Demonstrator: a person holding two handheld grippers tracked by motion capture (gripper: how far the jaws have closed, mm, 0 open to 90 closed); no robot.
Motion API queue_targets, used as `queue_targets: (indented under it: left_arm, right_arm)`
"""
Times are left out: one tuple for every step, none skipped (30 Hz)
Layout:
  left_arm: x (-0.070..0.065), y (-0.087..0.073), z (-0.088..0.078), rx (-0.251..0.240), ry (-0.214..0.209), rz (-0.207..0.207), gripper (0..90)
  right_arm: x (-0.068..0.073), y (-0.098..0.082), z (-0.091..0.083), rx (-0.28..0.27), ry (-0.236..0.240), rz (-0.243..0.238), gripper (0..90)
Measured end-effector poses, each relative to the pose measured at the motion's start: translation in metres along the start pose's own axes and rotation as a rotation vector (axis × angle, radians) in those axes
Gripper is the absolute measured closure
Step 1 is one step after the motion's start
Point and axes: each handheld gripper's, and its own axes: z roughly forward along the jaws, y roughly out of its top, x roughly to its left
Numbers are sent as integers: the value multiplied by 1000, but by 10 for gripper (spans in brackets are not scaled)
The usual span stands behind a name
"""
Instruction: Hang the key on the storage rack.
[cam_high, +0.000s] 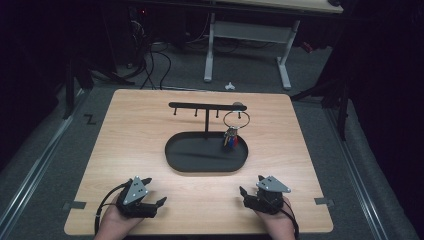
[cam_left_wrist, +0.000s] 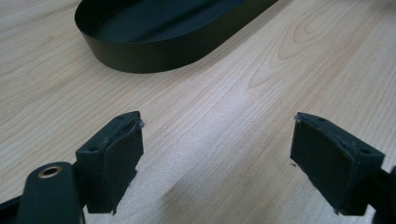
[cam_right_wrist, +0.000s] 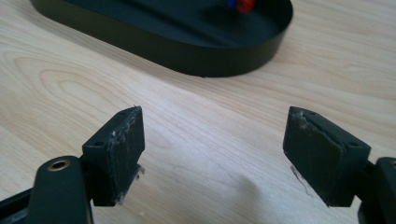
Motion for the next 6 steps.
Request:
queue_targets:
  left_arm:
    - [-1,0,-1,1,0,2,175]
    - [-1,-1,-1,3,-2,2,175]
    - [-1,-1,-1,7,-1,3,175]
    - [-1,-2,-2,8,1,4,174]
    - [0,-2,-2,7,0,1,175]
    - [1,-3,-3,6,1,-3,175]
  right_arm:
    - [1,0,0,2,3,-7,215]
    - [1,0,1,9,3,-9,220]
    - [1,0,1,15,6,2,223]
    - [0,0,2,18,7,15,224]
    - [-1,0,2,17,4,20,224]
    - [-2,0,3,15,3,22,224]
